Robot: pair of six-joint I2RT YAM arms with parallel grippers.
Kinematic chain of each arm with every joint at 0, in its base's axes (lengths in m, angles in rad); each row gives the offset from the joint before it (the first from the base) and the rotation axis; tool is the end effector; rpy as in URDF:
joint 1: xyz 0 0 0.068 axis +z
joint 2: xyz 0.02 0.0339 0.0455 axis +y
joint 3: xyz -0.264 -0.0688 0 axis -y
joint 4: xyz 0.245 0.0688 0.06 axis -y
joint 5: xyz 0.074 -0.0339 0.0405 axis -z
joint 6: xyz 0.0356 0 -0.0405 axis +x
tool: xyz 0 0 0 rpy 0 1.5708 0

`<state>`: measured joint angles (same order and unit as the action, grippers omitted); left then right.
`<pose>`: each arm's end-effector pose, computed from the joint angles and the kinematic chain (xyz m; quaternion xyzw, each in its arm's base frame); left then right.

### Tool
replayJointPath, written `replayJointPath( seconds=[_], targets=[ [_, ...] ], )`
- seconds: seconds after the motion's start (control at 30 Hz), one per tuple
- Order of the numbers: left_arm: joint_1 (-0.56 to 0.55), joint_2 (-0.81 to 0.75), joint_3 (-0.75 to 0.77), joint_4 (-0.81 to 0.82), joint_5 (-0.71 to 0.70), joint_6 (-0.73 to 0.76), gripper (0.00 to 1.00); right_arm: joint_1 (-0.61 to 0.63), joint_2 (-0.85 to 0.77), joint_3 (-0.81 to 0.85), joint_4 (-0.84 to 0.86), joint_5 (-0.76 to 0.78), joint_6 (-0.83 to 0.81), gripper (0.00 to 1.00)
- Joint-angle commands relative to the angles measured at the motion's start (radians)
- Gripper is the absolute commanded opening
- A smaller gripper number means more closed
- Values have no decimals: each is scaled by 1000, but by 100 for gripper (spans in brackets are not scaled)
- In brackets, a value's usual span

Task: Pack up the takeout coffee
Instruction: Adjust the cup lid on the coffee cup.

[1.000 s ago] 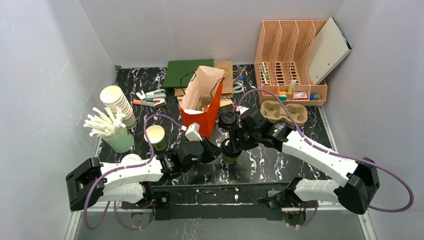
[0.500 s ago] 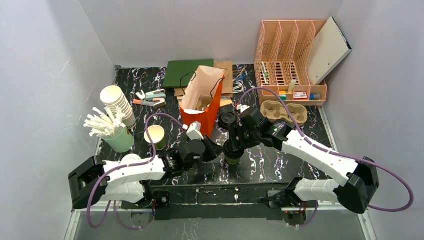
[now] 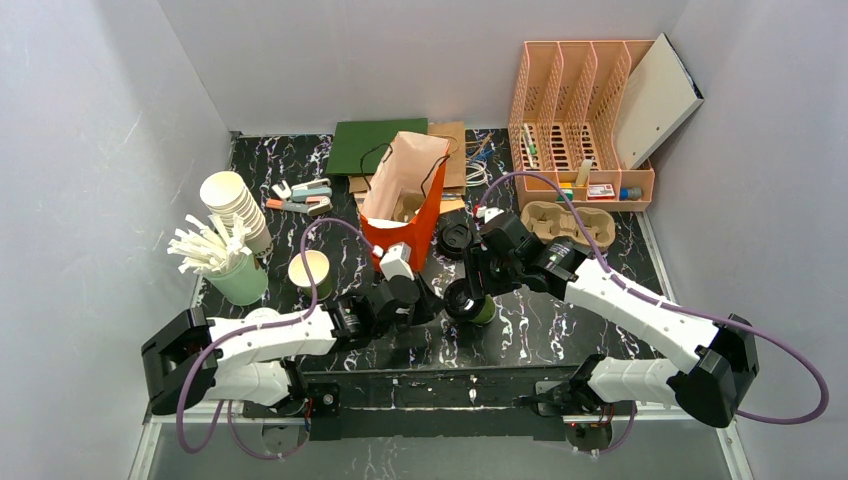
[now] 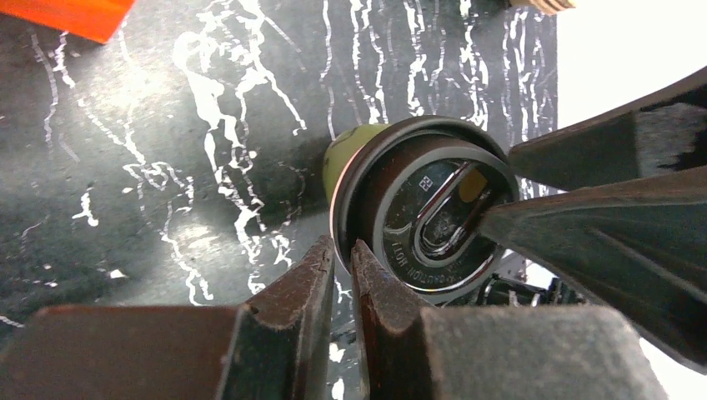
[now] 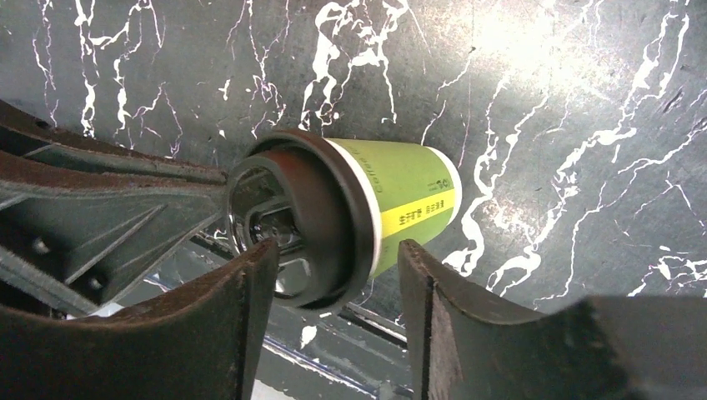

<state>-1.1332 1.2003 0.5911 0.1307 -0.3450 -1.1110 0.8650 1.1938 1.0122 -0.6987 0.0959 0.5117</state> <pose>0.1190 -0.2260 0.2191 -0.0798 0.8428 -0.3974 0.3541 0.1611 0.1837 0.2894 -0.1492 0.9281 0.1799 0.2897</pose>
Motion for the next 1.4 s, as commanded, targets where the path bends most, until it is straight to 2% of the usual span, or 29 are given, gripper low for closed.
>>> replayJointPath(
  seconds=[0.0, 0.1, 0.5, 0.8, 0.97, 1.37],
  targets=[
    [1, 17, 60, -2, 6, 39, 13, -15, -19, -3, -6, 8, -1, 59],
    [1, 37, 67, 22, 23, 44, 13, -30, -36, -19, 6, -22, -1, 55],
    [1, 119, 126, 56, 58, 80, 14, -169, -106, -79, -12, -88, -35, 55],
    [1, 141, 162, 64, 64, 104, 19, -301, -137, -138, 33, -263, -66, 39],
    [1, 154, 177, 67, 69, 119, 22, -336, -141, -147, 16, -261, -70, 30],
    [8, 196, 222, 77, 83, 146, 32, -350, -171, -134, -53, -187, -69, 28]
  ],
)
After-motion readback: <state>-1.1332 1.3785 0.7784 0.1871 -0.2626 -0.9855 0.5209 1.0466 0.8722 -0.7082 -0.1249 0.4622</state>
